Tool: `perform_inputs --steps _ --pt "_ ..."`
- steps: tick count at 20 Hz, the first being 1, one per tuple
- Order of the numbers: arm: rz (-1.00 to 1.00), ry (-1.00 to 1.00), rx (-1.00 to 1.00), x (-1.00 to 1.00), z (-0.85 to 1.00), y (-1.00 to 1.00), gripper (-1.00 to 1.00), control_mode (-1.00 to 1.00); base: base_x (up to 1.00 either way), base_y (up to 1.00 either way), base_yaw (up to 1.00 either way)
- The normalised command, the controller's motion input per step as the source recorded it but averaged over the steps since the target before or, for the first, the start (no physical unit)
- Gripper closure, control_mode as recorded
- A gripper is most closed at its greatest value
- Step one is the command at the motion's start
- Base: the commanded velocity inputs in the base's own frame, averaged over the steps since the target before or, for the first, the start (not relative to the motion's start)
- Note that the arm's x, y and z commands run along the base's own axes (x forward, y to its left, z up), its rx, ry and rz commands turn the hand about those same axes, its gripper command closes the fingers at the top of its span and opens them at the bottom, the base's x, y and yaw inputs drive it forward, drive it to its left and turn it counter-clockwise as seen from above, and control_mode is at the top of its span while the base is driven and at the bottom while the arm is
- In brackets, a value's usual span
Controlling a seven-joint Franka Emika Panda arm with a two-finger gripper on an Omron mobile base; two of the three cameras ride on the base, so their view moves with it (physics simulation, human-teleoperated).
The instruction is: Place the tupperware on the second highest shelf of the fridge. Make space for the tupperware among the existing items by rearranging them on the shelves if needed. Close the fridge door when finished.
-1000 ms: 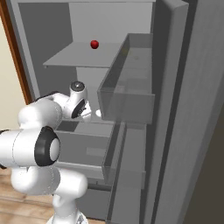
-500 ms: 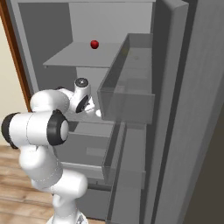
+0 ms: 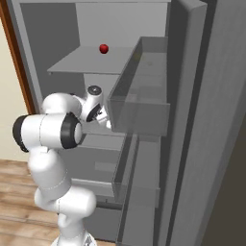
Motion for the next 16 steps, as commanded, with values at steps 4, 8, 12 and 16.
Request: perform_inputs --steps 4,8,12,16 --pt "0.07 0.0 -0.03 0.19 -0.43 0.0 1.0 -1.0 0.0 0.0 0.0" --pt "0.06 0.0 -0.05 0.18 -0.37 0.01 1.0 -1.0 0.0 0.0 0.0" --pt "0.05 0.0 -0.04 0.28 -0.23 0.1 1.0 -1.0 0.0 0.0 0.0" --pt "0.04 0.0 -0.04 0.32 -0.13 0.15 1.0 -1.0 0.0 0.0 0.0"
